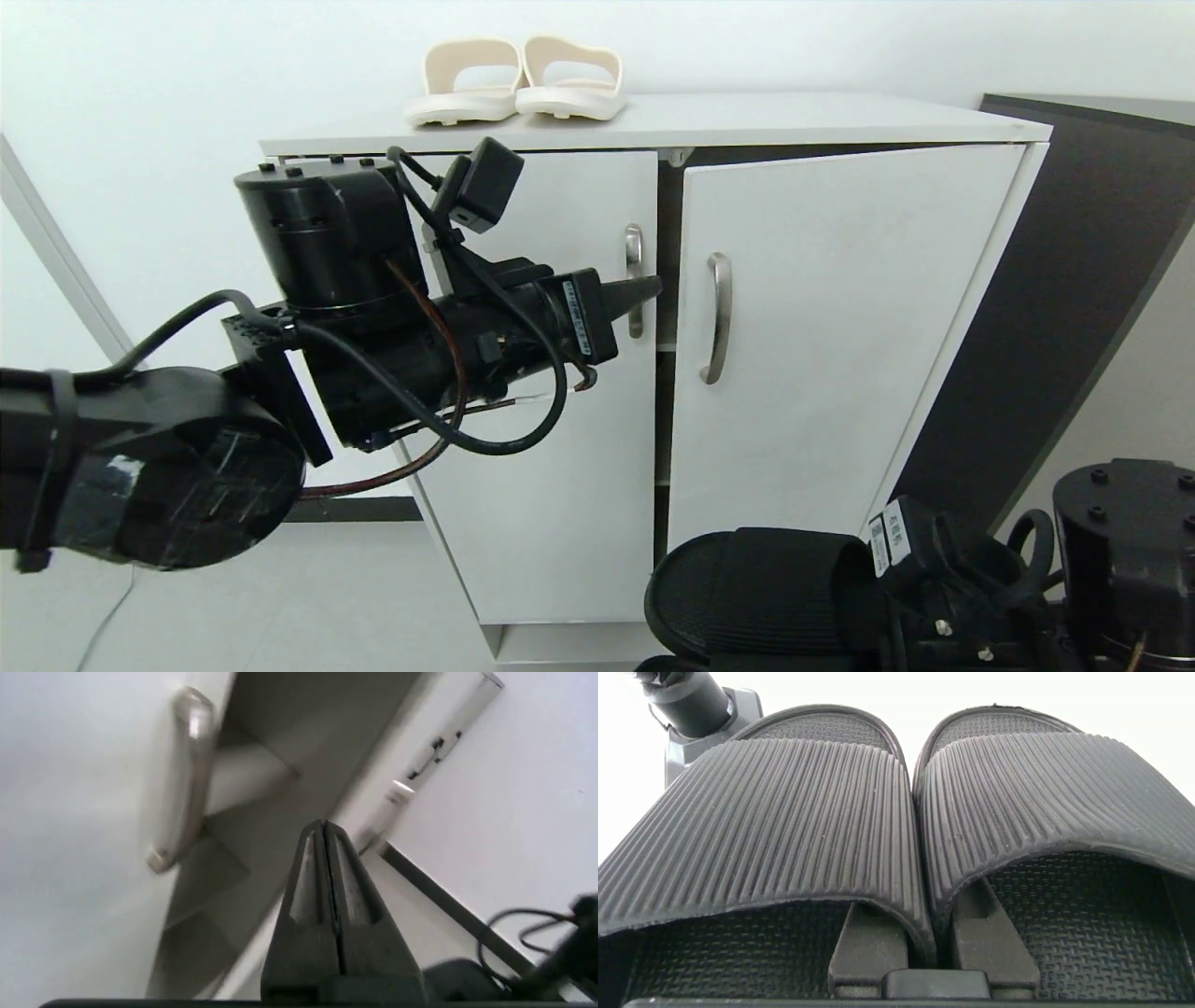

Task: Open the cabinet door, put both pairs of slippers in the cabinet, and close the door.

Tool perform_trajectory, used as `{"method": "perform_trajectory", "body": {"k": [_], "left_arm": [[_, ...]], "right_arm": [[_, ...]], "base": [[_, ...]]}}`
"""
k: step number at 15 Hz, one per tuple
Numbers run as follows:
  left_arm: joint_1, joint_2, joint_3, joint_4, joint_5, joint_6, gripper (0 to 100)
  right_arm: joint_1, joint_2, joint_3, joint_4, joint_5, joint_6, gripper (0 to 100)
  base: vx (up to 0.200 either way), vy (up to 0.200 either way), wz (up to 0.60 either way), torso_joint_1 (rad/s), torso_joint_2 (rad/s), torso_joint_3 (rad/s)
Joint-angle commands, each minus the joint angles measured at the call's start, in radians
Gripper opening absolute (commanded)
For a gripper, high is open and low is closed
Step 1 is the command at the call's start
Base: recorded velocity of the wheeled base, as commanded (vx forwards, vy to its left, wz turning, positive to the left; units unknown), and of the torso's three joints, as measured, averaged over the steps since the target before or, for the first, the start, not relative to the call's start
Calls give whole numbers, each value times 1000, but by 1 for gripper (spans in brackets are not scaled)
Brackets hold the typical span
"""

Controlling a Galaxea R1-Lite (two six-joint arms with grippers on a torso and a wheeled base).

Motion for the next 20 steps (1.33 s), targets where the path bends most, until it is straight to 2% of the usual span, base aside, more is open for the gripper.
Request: {"method": "perform_trajectory", "body": {"k": [1,4,7,11,15,16,19,20], "left_arm": [[19,83,-51,-14,-1,0,0],[22,155,-138,-12,-4,-5,0],[22,184,-174,-9,-5,-8,0],[22,198,-223,-3,-13,-54,0],[13,219,-237,-8,-4,-70,0],[-1,216,-230,-6,-4,-70,0],[-134,184,-161,-15,-1,-63,0],[-149,176,-157,-21,-1,-65,0]], "right_arm": [[1,5,0,1,0,0,0],[1,5,3,-1,2,0,0],[1,5,3,1,3,0,0],[13,20,6,2,2,0,0],[40,26,15,4,2,0,0],[48,25,22,4,2,0,0],[108,8,63,-1,3,-2,0],[113,6,66,-1,3,-2,0]], "base": [[0,0,0,0,0,0],[0,0,0,0,0,0],[0,0,0,0,0,0],[0,0,0,0,0,0],[-200,0,0,2,4,4],[-200,0,0,-2,-2,2],[-200,0,0,1,4,4],[-200,0,0,2,2,2]]}}
